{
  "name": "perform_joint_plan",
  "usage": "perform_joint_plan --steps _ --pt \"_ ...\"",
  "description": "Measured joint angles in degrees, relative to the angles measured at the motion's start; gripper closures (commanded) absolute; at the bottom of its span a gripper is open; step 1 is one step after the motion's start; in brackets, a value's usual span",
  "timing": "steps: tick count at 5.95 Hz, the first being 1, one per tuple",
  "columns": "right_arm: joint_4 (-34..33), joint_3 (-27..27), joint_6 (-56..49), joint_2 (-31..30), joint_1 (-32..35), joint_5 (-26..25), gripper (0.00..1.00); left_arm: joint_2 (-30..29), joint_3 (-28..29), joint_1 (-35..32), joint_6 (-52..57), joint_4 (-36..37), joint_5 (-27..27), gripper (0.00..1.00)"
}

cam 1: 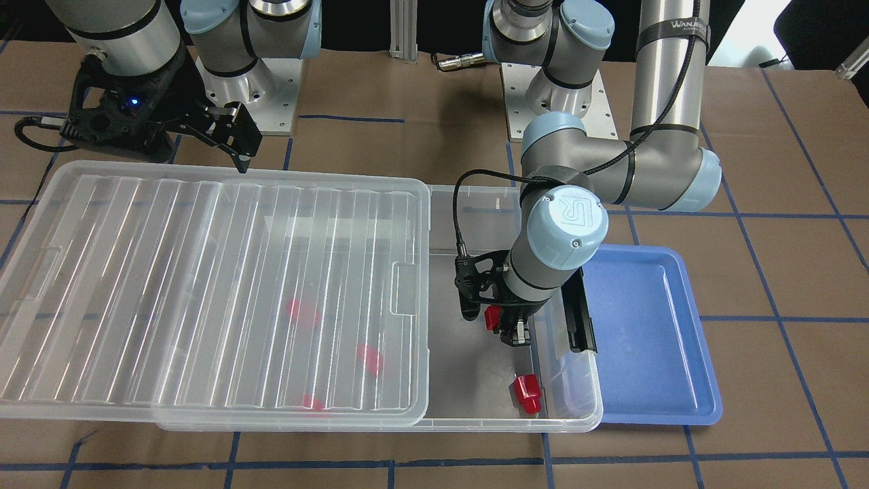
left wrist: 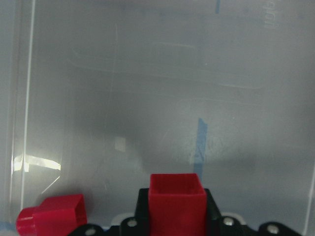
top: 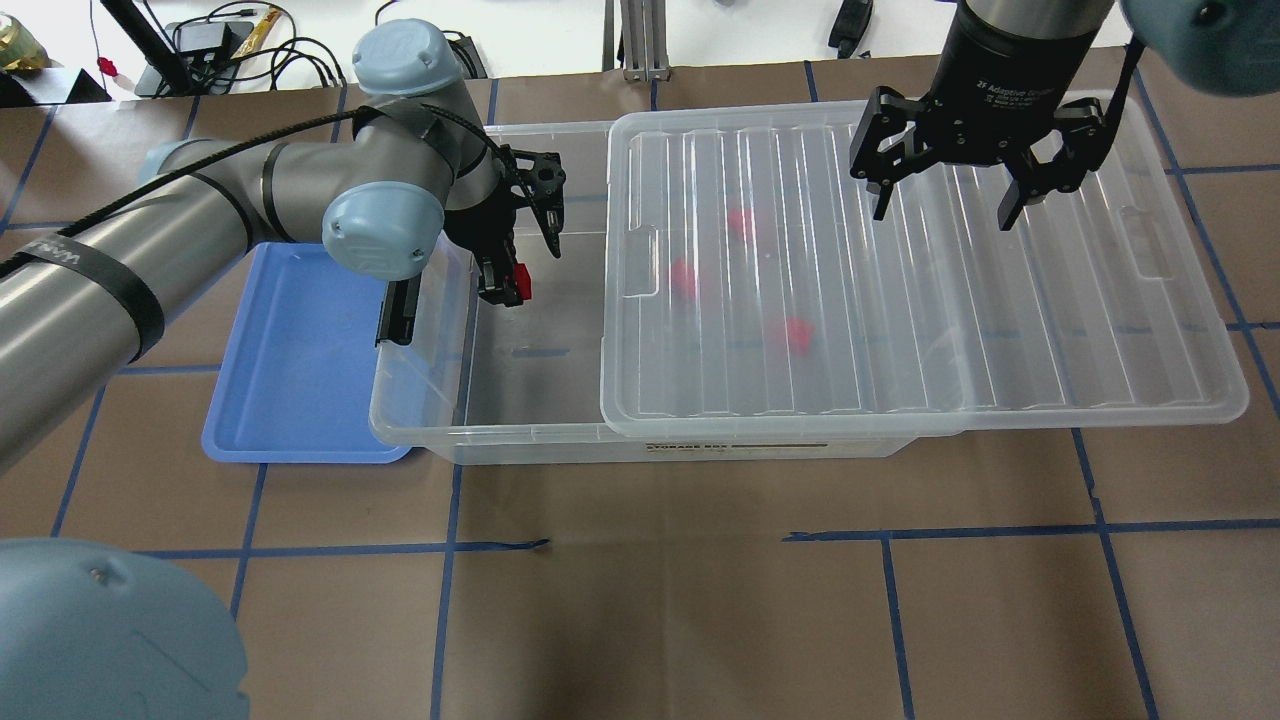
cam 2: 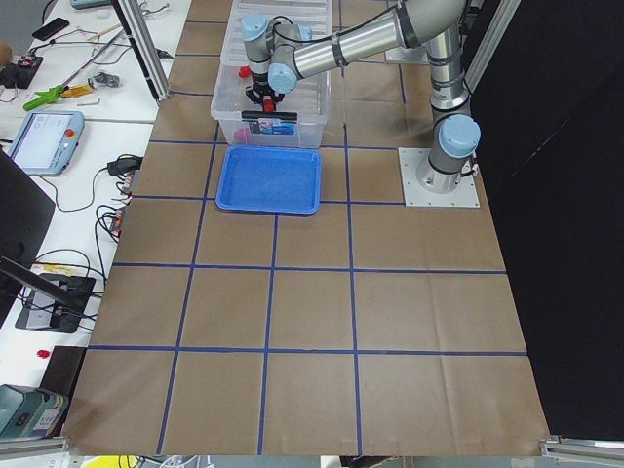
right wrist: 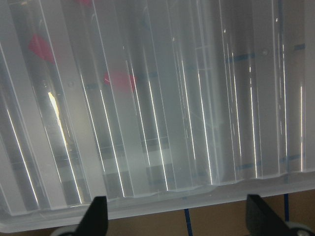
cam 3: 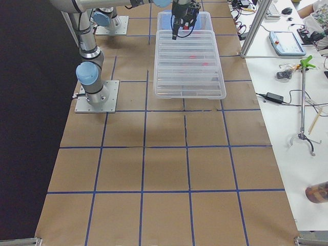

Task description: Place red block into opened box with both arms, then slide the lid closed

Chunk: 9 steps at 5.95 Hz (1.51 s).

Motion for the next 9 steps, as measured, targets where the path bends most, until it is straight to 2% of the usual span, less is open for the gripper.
perform_joint_plan --steps 1,2,4,5,7,8,9 --pt "0.00 0.02 -0.11 0.00 0.00 -0.04 0.00 -1.69 -1.99 -0.46 0.11 4.18 0.01 0.36" --pt "0.00 0.03 -0.24 0.00 0.00 -0.06 0.00 -2.37 -2.68 -0.54 0.39 5.69 0.05 0.07" --pt "-0.01 0.06 -0.34 0.34 -0.10 0.06 0.00 -2.01 -2.64 -0.51 0.47 4.65 -0.74 0.04" --pt "-0.09 0.07 -0.32 0.43 -0.34 0.29 0.00 -0.21 -1.13 -0.54 0.31 0.23 -0.91 0.04" --pt "-0.06 -0.10 -1.65 0.29 -2.04 -0.67 0.00 6.26 6.89 -0.57 -1.86 -17.24 -1.00 0.04" --pt "-0.13 -0.13 -5.68 0.13 -5.46 -2.05 0.00 9.79 10.94 -0.57 -3.57 -25.99 -0.86 0.03" --pt "-0.28 -0.06 -12.38 0.13 -10.87 -3.01 0.00 13.19 13.16 -0.37 -6.05 -31.67 -0.62 0.03"
